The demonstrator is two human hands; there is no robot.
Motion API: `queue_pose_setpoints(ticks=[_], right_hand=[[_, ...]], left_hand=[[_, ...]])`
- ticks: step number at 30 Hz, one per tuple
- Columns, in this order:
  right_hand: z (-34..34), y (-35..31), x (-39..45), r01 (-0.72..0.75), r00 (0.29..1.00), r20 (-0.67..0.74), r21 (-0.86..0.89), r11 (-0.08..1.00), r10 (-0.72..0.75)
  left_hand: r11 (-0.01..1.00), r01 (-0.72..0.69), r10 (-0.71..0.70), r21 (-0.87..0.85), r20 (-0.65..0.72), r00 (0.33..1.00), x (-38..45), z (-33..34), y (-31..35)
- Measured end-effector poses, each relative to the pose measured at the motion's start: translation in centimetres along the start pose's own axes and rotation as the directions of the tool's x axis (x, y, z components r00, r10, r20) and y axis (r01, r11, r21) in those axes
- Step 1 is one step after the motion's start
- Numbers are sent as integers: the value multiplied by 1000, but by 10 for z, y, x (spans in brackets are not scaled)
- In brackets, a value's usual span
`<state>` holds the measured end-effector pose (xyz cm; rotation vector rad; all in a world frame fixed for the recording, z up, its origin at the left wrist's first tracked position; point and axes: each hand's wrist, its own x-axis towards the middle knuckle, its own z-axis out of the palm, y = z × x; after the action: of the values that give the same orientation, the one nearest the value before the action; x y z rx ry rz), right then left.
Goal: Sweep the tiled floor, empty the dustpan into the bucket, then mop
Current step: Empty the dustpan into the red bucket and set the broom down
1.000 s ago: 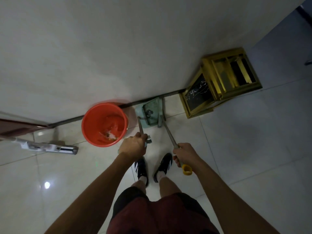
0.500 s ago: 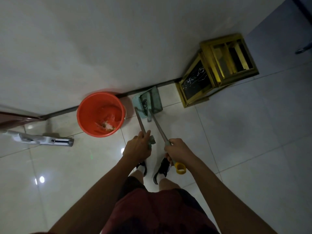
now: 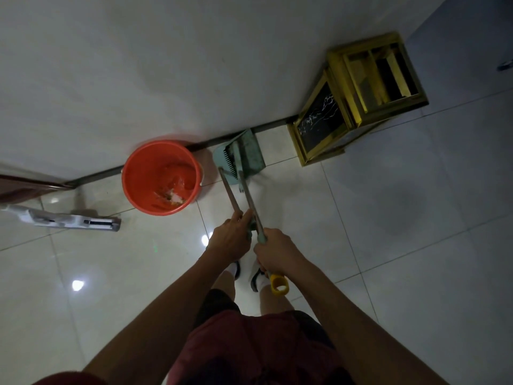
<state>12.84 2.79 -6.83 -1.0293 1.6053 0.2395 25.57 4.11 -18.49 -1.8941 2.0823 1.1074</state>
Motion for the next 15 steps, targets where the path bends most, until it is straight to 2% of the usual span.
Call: queue_pose_setpoints(ticks=[8,15], right_hand=[[-10,2,-3,38,999,33,-23,999,-37],[-21,8,6,70,996,45,79,994,-74]], left_hand=[[982,-171,180,-76,124,976,18,2,-10],[978,-182,188,-98,66,980,27,0,-15]])
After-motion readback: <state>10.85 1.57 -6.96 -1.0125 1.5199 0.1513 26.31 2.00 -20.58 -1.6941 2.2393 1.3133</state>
